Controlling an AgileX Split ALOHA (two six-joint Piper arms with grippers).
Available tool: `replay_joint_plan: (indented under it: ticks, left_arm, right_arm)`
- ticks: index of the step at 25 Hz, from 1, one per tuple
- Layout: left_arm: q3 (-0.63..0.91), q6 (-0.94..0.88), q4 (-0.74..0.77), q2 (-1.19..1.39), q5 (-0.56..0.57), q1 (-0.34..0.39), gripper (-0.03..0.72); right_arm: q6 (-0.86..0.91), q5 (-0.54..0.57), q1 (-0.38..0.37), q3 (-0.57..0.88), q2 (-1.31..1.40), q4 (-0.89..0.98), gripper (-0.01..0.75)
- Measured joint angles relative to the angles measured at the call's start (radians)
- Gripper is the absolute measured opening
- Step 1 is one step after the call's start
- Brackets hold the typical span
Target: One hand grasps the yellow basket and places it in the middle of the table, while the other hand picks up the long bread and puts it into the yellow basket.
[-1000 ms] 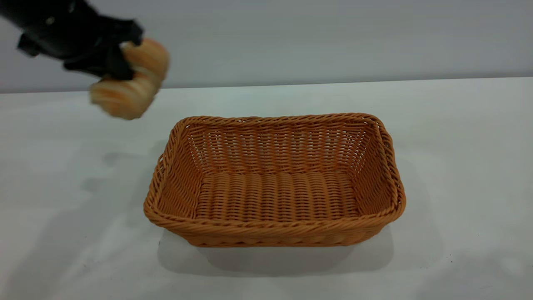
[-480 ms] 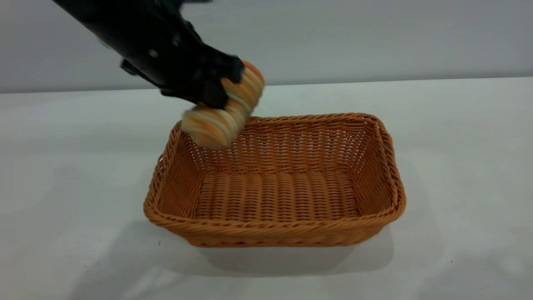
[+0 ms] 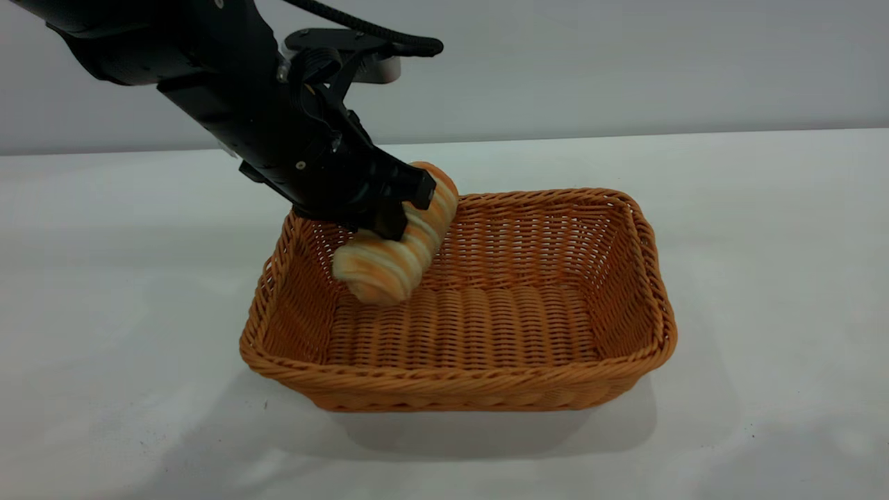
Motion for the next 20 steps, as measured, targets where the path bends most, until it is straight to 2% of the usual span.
replay_joint_plan:
  ticks: [3,5,7,10,15,20]
  left_arm:
    - [0.000,0.000,0.000,0.000,-0.020,0.000,0.503]
    - [0.000,0.000,0.000,0.000,-0.031,0.000,0.573]
    - [0.000,0.014,0.000,-0.010,-0.031,0.000,0.608]
    - [0.000,0.063,0.000,-0.058,-0.009,0.000,0.605]
    - [0.000,0.096,0.001,-0.140,0.018,0.000,0.544]
    - [0.000,0.221,0.003,-0.248,0.155,0.033,0.516]
  right_arm:
    - [0.000,0.003,0.000,0.000,0.000,0.000,0.535]
    - [0.000,0.004,0.000,0.000,0.000,0.000,0.535]
    - [0.000,0.006,0.000,0.000,-0.005,-0.005,0.535]
    - [0.001,0.010,0.000,0.000,-0.030,-0.020,0.535]
    - [0.022,0.026,0.000,0.000,-0.108,-0.047,0.535]
    - [0.052,0.113,0.000,0.000,-0.195,-0.074,0.535]
